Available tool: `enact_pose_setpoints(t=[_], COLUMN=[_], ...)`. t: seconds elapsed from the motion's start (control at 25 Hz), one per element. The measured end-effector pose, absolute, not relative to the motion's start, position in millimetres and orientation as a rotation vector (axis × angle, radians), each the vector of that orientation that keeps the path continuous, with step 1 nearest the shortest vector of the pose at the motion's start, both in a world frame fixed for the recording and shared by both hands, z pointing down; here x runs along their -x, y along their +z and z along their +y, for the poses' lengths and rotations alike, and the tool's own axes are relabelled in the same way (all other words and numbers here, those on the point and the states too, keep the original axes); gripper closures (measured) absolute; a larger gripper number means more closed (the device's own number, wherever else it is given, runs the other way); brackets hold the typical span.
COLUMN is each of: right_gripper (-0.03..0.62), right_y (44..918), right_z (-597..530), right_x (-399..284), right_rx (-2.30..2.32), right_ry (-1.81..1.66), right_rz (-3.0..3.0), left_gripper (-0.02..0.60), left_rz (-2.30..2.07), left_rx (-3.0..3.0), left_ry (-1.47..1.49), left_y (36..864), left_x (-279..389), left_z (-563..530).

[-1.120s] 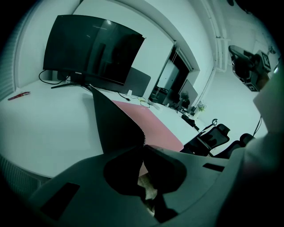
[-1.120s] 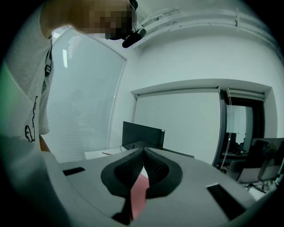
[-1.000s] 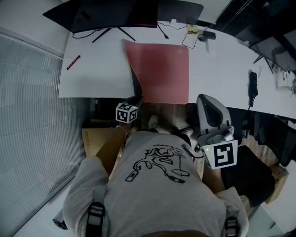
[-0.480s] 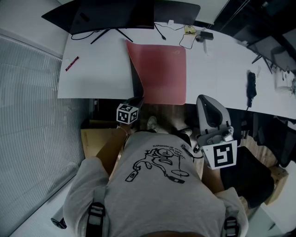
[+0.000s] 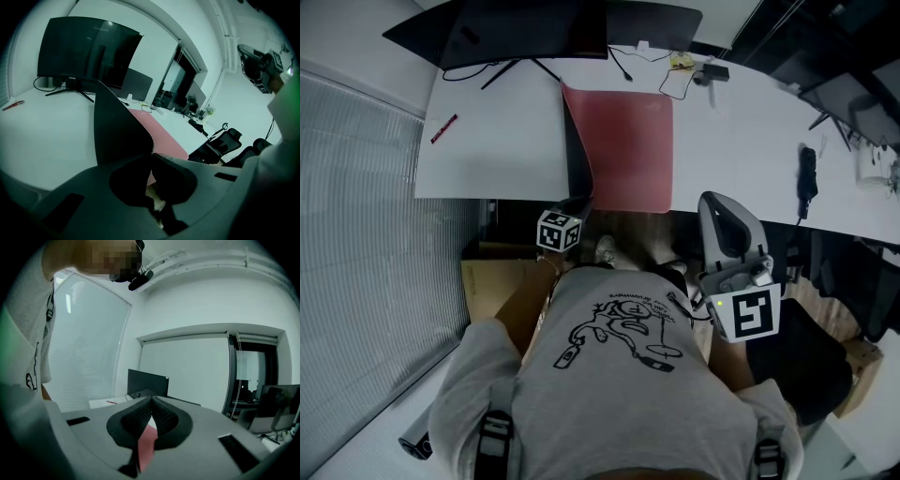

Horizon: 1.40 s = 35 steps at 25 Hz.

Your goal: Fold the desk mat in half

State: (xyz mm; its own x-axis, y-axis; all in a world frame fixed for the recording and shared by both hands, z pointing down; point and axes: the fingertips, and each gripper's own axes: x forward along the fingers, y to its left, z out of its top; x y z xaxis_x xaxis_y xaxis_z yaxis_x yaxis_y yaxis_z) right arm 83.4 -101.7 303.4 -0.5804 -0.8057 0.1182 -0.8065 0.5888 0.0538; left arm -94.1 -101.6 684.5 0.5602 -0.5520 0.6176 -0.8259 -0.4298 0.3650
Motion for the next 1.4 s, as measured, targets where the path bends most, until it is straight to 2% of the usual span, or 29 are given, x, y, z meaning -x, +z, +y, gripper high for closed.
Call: enact_pose_setpoints(t=[1.4], right_gripper=[0.588], right_y=[301], right_z=[-114], right_x=[-118], right_rx=[-1.349], right_ry=[0.006], right_rz=[-2.692], left_gripper=[0.551], left_rz=[-1.046], left_rx=[-2.16], left_ry=[0.579], left_y=[687], left_x=[45], left_z=[-105])
